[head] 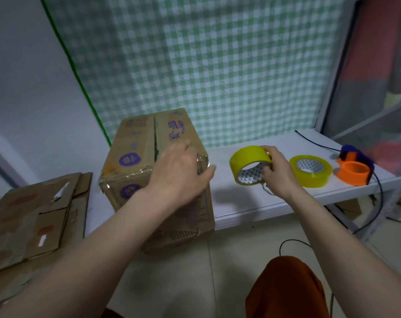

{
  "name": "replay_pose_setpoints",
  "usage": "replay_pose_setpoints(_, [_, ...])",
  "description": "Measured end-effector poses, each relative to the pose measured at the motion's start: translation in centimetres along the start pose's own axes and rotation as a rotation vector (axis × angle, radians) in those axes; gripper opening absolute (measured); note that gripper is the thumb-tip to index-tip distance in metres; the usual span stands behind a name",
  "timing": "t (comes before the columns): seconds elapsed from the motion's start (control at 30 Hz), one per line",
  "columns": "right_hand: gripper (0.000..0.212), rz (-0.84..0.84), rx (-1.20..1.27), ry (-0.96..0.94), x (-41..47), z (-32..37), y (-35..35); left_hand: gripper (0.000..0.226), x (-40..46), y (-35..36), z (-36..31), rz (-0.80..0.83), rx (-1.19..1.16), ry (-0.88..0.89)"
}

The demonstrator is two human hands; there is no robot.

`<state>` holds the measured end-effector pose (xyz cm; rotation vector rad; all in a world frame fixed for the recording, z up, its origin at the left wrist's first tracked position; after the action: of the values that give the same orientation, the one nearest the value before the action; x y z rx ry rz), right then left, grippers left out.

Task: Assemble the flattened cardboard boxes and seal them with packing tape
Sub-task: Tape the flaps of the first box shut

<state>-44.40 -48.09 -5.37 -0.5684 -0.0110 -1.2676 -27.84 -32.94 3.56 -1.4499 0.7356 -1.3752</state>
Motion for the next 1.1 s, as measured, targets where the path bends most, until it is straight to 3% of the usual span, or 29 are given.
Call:
replay_pose_setpoints(0.1, [0.047,-0.012,0.005,0.019,0.4,0.2,-0.8,0.055,4.8,-0.4,-1.9,0.070,-0.093,0.098])
replay_pose_setpoints(0.17, [0.048,-0.027,0.009,0.021,0.8,0.4,-1.2,0.057,7.8,0.9,-3.9,0.260,-0.203,0.187])
replay_pose_setpoints(0.27, [0.045,-0.046,0.017,0.014,1.4,0.2,-1.8,0.058,10.4,4.4,-6.0,0.666,-0.463,0.152])
replay_pose_setpoints(0.4, [0.042,-0.047,0.078,-0.019,2.3,-0.4,-2.3,0.027,11.9,7.3,-6.7,0.921,-0.643,0.118])
replay_pose_setpoints(0.57, [0.055,0.135,0.282,0.101,3.1,-4.9,-2.1,0.011,13.0,9.5,-5.7,0.969,-0.758,0.053])
replay_pose_setpoints(0.67, [0.043,0.036,-0.066,0.313,4.3,-11.0,-1.5,0.006,13.5,10.1,-5.5,0.956,-0.892,0.013])
replay_pose_setpoints(0.77, [0.045,0.061,-0.350,0.545,4.4,-15.8,1.2,0.006,13.5,10.4,-5.7,0.990,-0.970,0.004])
replay_pose_setpoints(0.87, [0.041,0.020,-0.464,0.555,3.7,-17.4,2.9,0.004,13.6,10.6,-5.5,1.007,-1.015,-0.017])
replay_pose_setpoints(0.97, [0.027,-0.114,-0.334,0.483,3.1,-17.1,2.7,0.003,13.6,10.3,-5.5,1.004,-1.071,-0.026])
replay_pose_setpoints(1.03, [0.013,-0.101,-0.058,0.472,2.5,-16.1,2.6,0.006,13.6,10.1,-5.5,0.994,-1.108,-0.031])
replay_pose_setpoints(1.1, [0.014,-0.051,0.241,0.416,0.8,-13.4,2.7,0.006,13.6,9.9,-5.4,0.986,-1.145,-0.033])
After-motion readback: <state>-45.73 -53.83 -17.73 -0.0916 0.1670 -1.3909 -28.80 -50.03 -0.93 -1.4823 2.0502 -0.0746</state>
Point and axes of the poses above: each hand's wrist, its own x-axis towards the middle knuckle, its own y-axis out of the palm, z = x × y, the point moved 7 cm from there along x, towards the middle knuckle, and after that the axes turned 11 degrees about x, right-handed, at the moved point
